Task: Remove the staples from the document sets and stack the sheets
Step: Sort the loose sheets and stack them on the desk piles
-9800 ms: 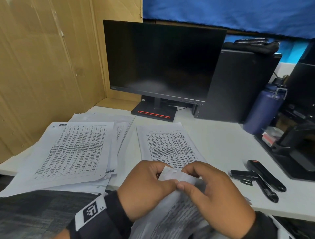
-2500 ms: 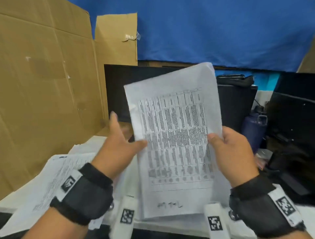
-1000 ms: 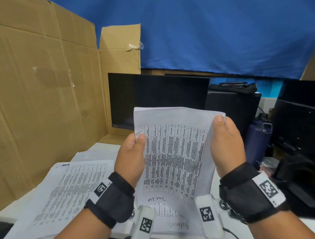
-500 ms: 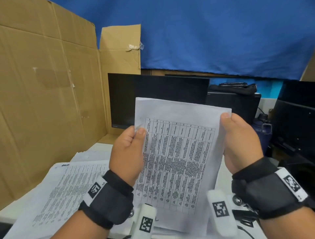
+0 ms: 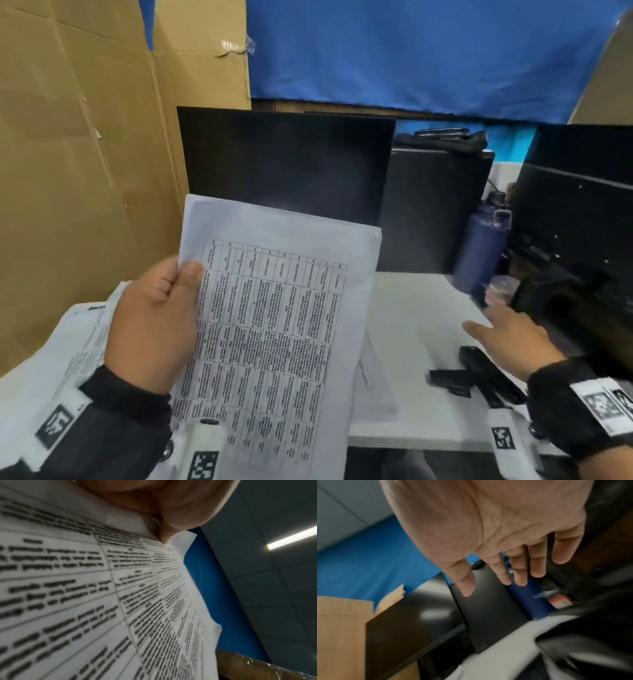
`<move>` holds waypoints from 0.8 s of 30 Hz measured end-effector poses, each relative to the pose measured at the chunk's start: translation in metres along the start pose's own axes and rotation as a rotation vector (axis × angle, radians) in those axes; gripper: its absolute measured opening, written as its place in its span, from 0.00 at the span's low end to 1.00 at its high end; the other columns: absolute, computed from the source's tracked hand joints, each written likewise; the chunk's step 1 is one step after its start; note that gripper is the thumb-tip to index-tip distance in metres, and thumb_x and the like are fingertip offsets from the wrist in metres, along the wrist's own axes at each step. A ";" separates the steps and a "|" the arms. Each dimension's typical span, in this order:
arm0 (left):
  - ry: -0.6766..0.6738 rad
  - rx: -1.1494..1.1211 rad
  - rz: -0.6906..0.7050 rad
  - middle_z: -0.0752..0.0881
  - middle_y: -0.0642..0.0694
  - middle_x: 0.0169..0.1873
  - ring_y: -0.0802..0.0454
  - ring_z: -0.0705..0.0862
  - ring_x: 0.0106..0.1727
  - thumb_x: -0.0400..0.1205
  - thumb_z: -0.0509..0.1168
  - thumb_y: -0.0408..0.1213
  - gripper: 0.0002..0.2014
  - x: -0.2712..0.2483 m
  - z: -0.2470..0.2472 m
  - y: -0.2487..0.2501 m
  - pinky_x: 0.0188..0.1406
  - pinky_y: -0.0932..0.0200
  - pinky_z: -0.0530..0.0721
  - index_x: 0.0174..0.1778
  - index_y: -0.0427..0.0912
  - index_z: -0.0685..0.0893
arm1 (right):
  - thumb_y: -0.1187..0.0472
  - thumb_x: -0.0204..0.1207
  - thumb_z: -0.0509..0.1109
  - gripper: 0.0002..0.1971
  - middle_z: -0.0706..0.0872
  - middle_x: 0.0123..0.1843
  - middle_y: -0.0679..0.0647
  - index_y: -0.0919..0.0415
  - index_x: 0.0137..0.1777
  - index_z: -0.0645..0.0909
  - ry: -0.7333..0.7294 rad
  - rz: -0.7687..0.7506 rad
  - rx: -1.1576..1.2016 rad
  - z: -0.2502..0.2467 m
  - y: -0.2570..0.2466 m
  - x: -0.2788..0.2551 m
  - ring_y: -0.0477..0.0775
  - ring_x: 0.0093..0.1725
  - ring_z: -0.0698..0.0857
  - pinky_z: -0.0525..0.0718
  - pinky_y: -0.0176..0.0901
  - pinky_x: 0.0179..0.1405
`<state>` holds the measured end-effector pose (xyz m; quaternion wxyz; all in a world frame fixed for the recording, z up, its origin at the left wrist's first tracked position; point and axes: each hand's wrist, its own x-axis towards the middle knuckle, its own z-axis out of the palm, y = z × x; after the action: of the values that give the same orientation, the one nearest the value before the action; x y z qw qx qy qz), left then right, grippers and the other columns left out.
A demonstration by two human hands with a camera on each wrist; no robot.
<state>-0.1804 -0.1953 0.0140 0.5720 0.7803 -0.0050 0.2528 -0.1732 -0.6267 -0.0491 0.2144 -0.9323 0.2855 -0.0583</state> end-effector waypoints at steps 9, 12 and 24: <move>-0.238 0.138 0.014 0.89 0.39 0.33 0.39 0.87 0.36 0.91 0.57 0.47 0.19 -0.024 0.028 -0.022 0.38 0.41 0.87 0.39 0.43 0.84 | 0.42 0.85 0.50 0.25 0.86 0.44 0.56 0.59 0.46 0.81 -0.093 0.086 -0.123 0.052 0.041 0.002 0.60 0.50 0.85 0.80 0.53 0.57; -0.280 0.150 0.013 0.86 0.35 0.31 0.42 0.82 0.29 0.91 0.57 0.48 0.18 -0.029 0.033 -0.033 0.30 0.48 0.80 0.40 0.44 0.84 | 0.51 0.87 0.50 0.19 0.85 0.47 0.62 0.62 0.46 0.77 -0.008 0.075 -0.003 0.047 0.037 -0.001 0.65 0.51 0.84 0.79 0.53 0.54; -0.429 0.296 0.282 0.78 0.56 0.24 0.55 0.76 0.26 0.89 0.55 0.54 0.14 -0.061 0.051 -0.036 0.25 0.61 0.70 0.39 0.57 0.76 | 0.38 0.83 0.64 0.23 0.89 0.48 0.54 0.57 0.61 0.84 0.128 -0.103 1.644 -0.024 -0.073 -0.111 0.53 0.44 0.88 0.85 0.50 0.50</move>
<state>-0.2033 -0.2462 -0.0537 0.3971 0.8825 -0.1972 0.1568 -0.2336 -0.5190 0.0058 0.8085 -0.4847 0.1203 -0.3113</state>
